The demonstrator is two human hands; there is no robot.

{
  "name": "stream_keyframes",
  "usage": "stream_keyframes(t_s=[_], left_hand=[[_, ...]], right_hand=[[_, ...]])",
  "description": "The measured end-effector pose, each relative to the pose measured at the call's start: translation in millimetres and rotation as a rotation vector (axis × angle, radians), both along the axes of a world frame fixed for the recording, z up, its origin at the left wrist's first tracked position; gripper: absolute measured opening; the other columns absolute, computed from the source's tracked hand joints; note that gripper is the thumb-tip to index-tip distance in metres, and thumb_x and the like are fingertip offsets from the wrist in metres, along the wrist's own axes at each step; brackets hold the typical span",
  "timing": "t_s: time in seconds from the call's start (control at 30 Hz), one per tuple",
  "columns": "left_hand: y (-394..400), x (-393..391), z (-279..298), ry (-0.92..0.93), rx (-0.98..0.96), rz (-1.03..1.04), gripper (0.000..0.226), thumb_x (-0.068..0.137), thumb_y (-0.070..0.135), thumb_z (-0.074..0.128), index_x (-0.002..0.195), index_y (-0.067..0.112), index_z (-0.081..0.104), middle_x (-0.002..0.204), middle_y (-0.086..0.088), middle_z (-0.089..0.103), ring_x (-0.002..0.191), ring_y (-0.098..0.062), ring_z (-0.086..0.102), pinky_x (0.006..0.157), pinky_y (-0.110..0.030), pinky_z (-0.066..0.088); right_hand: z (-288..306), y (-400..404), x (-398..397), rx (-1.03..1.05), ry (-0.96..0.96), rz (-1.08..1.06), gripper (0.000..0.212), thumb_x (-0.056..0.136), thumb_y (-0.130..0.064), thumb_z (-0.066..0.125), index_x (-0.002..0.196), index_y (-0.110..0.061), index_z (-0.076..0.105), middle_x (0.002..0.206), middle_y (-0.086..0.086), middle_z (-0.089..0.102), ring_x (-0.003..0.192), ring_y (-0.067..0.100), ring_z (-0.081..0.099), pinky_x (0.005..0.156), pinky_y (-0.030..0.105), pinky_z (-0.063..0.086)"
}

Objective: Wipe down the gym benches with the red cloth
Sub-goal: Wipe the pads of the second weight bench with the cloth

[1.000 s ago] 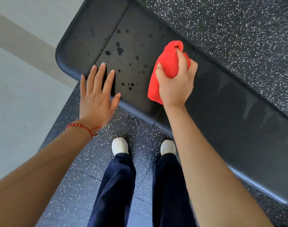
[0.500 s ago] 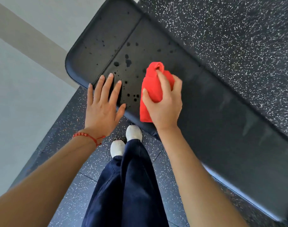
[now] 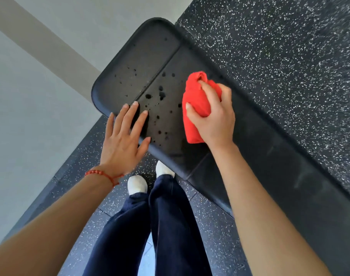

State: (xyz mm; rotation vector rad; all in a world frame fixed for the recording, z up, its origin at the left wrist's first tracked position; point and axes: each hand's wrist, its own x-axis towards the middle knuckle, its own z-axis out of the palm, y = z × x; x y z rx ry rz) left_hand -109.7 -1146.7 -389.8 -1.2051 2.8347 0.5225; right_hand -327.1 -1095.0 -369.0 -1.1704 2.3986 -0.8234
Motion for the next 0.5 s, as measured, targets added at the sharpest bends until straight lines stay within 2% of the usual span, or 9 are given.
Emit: stream_keyframes(t_s=[0.13,0.27,0.5], left_hand=[[-20.3,-1.8,2.2,0.003,-0.009,0.056,0.058,0.093,0.04,0.034,0.141,0.008,0.035,0.149,-0.019,0.027,0.137,-0.034,0.018,0.111,-0.054,0.014],[-43.5,-3.7,-2.9,-0.02,-0.021,0.085,0.059,0.094,0.041,0.034,0.143,0.008,0.033,0.15,-0.019,0.024,0.138,-0.036,0.016,0.112,-0.051,0.008],[-60.4,-3.5,-6.9,0.007,-0.005,0.068,0.058,0.093,0.04,0.034,0.142,0.009,0.036,0.15,-0.018,0.027,0.138,-0.037,0.019,0.111,-0.053,0.012]], right_hand=[[-1.8,-20.3,-26.6,-0.044,0.017,-0.117,0.051,0.072,-0.032,0.069,0.12,-0.021,0.057,0.12,0.009,0.049,0.107,0.019,0.05,0.085,0.026,0.038],[-2.6,-21.2,-12.6,-0.048,0.046,-0.174,0.051,0.071,-0.033,0.067,0.119,-0.023,0.057,0.119,0.009,0.05,0.107,0.021,0.052,0.081,0.031,0.043],[-3.0,-8.1,49.0,-0.059,0.002,0.01,0.05,0.068,-0.03,0.068,0.116,-0.022,0.058,0.117,0.011,0.051,0.105,0.024,0.053,0.082,0.03,0.045]])
